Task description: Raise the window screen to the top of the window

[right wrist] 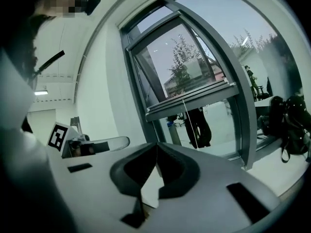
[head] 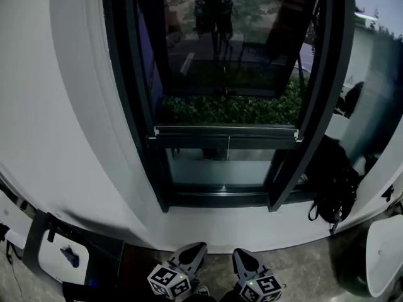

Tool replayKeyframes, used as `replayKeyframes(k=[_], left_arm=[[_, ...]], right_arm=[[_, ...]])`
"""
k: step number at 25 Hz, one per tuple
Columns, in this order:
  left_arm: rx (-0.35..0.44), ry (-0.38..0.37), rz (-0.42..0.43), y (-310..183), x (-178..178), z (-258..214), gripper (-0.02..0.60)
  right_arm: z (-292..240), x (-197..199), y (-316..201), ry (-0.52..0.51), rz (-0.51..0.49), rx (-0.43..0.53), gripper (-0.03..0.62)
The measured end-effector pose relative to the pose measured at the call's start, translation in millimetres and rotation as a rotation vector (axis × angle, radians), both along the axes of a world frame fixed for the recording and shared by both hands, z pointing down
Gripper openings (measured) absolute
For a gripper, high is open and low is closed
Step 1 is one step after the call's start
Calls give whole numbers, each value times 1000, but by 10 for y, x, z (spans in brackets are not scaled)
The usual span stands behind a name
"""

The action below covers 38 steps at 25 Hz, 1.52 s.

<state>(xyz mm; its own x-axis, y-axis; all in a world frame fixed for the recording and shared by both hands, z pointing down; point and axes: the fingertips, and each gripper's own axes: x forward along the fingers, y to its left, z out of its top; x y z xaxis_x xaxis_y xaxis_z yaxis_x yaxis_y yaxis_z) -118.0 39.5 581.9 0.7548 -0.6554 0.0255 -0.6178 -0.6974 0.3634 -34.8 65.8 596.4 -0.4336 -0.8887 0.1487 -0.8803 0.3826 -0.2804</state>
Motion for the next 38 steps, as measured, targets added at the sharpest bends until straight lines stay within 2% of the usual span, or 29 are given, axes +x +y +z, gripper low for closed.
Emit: replayKeyframes(k=[5,8,11,14,16,19,22,25,27,29,31,36,38], left_arm=[[-31,-17,-5,-543,41,95,0],[-13,-46,13,-915,117,186,0],[50,-108,-4,-1394,238,62,0],[108,-135,-44,-1947,367,-156,1],[172,-196,-72,-2303,414,-287,2],[272,-311,-68,-2734,507,-487,22],[343,-381,-86,-3141,563,-732,31],[390,-534,-99,-3447,556,-837,31],[403,-639,-94,-3609,533,-853,31],[404,-695,-69,-3746,532,-877,31],[404,-768,-21,-3858,551,-867,52],[411,-1118,133,-4096,585,-660,68],[429,-1221,179,-4160,598,-618,67]], right_arm=[[153,273,-439,28,51,-62,11],[163,431,-808,64,49,-68,11],[90,659,-1284,168,35,-44,11],[-62,897,-1815,274,-13,10,11],[-178,1038,-2169,315,-51,63,11],[-401,1187,-2665,402,-123,141,11],[-540,1282,-3121,487,-194,200,12],[-653,1277,-3455,572,-268,242,12],[-701,1278,-3636,671,-310,264,13],[-760,1283,-3788,768,-340,281,18],[-802,1284,-3913,837,-367,286,41],[-893,1271,-4121,970,-417,292,61],[-865,1261,-4148,1022,-457,265,61]])
